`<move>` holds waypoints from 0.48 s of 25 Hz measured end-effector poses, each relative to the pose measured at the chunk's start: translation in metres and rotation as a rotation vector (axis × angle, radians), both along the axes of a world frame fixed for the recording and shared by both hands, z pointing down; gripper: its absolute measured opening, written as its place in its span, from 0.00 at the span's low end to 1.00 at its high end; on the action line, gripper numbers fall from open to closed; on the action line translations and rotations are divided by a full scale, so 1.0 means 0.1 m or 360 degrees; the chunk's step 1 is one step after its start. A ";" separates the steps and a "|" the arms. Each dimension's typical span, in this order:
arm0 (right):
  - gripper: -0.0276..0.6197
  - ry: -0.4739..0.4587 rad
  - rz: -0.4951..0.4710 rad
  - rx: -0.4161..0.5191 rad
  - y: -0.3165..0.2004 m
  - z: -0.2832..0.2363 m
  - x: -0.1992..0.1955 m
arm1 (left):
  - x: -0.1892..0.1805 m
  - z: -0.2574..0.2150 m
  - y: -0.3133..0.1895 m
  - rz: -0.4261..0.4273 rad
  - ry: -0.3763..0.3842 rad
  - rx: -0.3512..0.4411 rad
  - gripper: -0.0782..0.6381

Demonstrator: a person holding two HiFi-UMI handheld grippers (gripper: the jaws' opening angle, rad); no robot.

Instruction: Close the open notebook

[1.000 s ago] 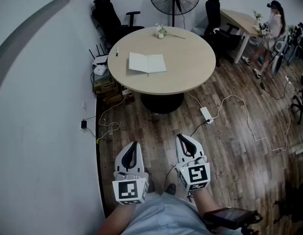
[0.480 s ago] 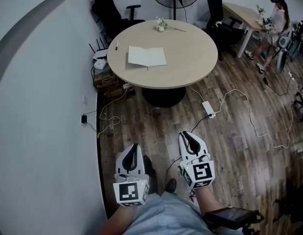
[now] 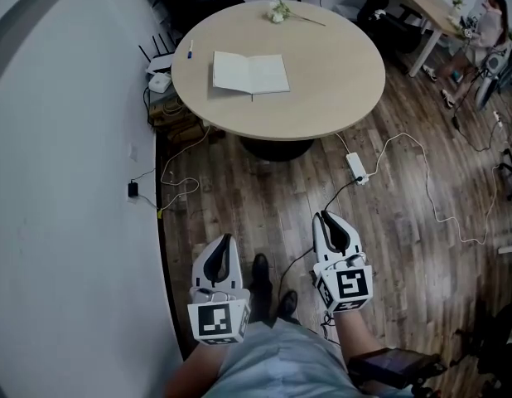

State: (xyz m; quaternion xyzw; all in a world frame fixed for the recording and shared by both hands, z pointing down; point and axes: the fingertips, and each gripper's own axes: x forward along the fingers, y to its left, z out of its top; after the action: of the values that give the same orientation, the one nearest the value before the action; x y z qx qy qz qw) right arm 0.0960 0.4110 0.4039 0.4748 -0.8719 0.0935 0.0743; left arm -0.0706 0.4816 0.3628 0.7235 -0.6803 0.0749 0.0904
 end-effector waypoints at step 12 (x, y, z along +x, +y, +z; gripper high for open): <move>0.12 -0.0050 0.0013 0.0159 -1.09 -0.69 -0.76 | -0.59 -0.63 -1.15 0.0105 -0.0003 0.0202 0.14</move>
State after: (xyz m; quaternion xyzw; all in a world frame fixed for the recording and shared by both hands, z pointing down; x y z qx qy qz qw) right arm 0.0202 0.3022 0.3346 0.4799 -0.8747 0.0575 0.0365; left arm -0.1300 0.3668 0.2996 0.7498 -0.6595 0.0353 0.0412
